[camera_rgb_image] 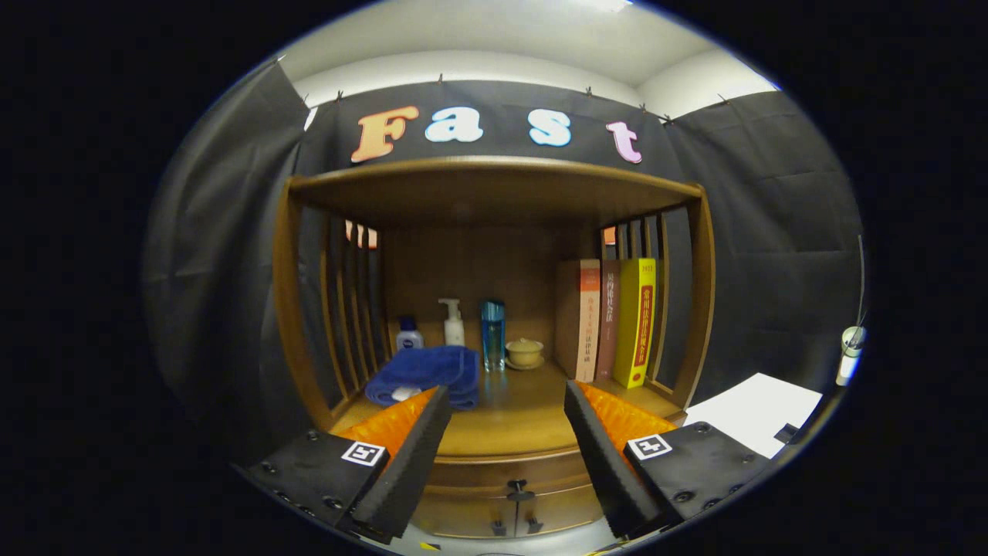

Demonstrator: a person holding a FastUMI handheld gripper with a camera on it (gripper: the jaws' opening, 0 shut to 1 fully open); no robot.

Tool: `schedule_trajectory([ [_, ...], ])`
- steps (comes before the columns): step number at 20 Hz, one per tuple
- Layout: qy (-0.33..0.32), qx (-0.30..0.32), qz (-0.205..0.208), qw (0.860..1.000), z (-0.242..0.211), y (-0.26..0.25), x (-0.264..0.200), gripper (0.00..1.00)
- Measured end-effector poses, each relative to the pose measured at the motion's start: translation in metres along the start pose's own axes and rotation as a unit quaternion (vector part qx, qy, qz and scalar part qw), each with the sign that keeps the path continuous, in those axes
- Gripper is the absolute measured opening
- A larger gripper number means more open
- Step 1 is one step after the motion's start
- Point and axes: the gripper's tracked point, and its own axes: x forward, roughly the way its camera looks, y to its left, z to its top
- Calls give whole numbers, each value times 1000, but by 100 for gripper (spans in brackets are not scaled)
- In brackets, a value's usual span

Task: Pull open the drawer, take out the items inside it, and place them on the countertop above the cabinet.

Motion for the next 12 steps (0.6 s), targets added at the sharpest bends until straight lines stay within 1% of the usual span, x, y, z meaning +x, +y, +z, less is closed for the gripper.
schedule_trajectory([
  [3,24,-13,3,1000,-49,2,16,97],
  [7,40,2,-8,999,-103,-7,27,97],
  [9,61,4,-14,998,-129,-13,29,97],
  [12,91,13,-14,996,-166,-17,33,97],
])
